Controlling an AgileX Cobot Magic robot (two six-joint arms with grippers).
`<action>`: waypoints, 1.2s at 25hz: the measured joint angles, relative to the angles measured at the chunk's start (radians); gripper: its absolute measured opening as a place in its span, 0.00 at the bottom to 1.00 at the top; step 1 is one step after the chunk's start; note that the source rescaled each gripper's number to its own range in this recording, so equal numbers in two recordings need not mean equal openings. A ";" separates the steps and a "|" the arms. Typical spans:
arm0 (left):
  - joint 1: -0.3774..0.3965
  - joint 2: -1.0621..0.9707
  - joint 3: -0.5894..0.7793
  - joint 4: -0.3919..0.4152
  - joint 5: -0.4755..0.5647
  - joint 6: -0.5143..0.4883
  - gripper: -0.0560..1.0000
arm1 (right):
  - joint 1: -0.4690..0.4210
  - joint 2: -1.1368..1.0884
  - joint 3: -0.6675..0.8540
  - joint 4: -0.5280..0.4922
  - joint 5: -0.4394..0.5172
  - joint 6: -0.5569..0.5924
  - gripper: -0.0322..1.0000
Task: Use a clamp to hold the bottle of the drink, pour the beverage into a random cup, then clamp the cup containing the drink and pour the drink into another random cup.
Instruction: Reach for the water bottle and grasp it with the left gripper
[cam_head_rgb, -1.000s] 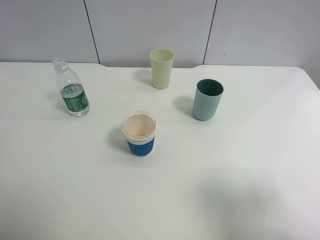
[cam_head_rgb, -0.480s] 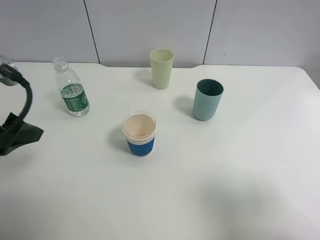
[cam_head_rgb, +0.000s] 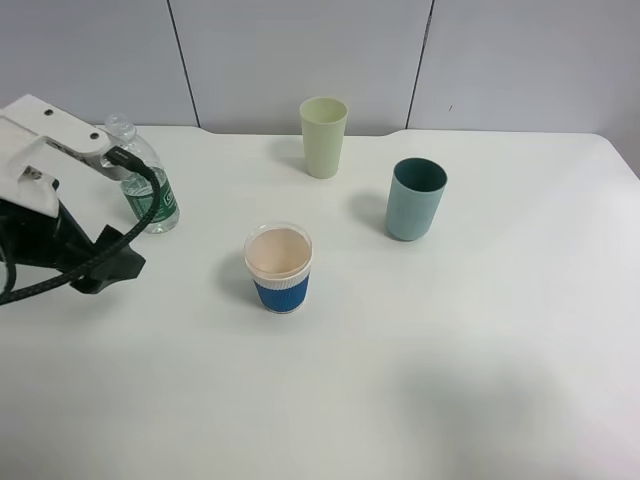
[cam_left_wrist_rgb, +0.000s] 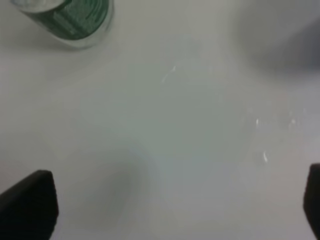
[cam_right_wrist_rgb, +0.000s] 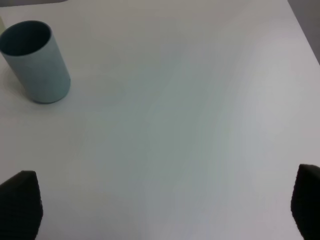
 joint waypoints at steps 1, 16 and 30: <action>0.000 0.009 0.000 0.000 -0.023 -0.022 1.00 | 0.000 0.000 0.000 0.000 0.000 0.000 1.00; 0.054 0.086 0.193 -0.081 -0.630 -0.085 1.00 | 0.000 0.000 0.000 0.001 0.000 0.000 1.00; 0.174 0.311 0.235 -0.032 -0.972 -0.074 1.00 | 0.000 0.000 0.000 0.001 0.000 0.000 1.00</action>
